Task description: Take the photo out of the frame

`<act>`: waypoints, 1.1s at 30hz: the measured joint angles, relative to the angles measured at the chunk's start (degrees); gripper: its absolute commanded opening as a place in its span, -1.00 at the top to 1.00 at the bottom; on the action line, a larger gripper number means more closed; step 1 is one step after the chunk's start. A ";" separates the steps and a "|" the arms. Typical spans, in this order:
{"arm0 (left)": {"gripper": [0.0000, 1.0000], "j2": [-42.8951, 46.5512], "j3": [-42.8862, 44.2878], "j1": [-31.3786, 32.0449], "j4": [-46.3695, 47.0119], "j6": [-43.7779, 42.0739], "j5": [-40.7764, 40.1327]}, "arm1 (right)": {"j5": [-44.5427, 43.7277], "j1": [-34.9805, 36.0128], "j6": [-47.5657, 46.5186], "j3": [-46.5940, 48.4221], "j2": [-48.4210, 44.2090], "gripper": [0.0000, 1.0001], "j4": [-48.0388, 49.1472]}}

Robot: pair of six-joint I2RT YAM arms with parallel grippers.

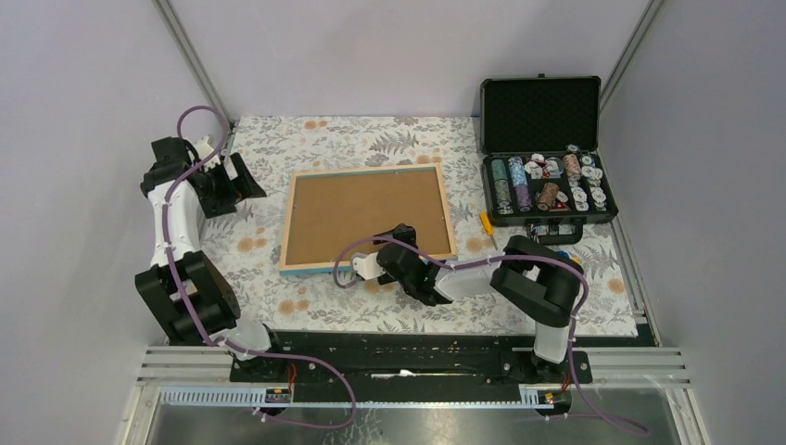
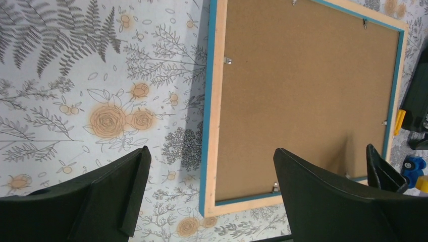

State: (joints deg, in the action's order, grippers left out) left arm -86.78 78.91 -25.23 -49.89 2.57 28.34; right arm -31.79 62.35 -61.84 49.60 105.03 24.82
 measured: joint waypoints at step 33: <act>-0.97 1.68 -7.58 0.02 1.33 -5.09 -0.02 | 26.73 2.73 18.64 15.06 -2.32 -0.99 -41.42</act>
State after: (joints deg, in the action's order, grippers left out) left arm -85.10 71.33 -25.21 -48.56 -2.52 28.32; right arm -5.06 65.08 -43.20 64.66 102.72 -16.60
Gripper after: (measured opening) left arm 0.987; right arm 0.994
